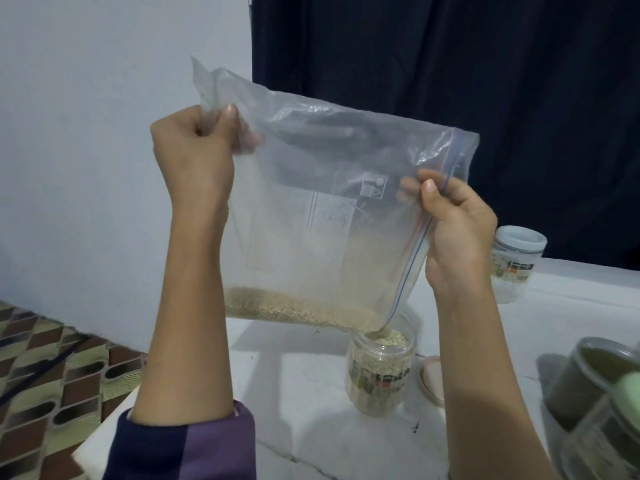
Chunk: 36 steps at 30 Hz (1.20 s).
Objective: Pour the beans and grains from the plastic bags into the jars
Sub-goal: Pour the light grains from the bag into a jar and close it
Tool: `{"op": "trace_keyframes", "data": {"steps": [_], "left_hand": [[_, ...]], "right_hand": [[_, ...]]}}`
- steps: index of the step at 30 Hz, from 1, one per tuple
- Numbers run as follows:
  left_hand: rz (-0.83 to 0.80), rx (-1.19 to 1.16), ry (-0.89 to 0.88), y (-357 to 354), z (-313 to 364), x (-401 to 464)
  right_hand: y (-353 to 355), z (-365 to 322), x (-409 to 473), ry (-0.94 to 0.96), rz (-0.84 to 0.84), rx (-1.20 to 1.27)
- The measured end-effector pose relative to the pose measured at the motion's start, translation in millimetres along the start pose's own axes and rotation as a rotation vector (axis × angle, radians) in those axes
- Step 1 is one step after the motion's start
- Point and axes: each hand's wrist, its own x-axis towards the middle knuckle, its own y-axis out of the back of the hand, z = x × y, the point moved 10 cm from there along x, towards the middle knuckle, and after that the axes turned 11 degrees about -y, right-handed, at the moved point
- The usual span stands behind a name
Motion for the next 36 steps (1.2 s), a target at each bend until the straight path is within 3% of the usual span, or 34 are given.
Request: {"op": "trace_keyframes", "data": {"steps": [11,36], "left_hand": [[0.001,0.058,-0.068,-2.1,1.8,5.9],[0.056,0.045,-0.082,3.5,-1.1,1.9]], "right_hand": [[3.7,0.1,2.2,-0.019,0.061,0.011],[-6.9,-6.7,2.7,0.04,-0.027,0.012]]}}
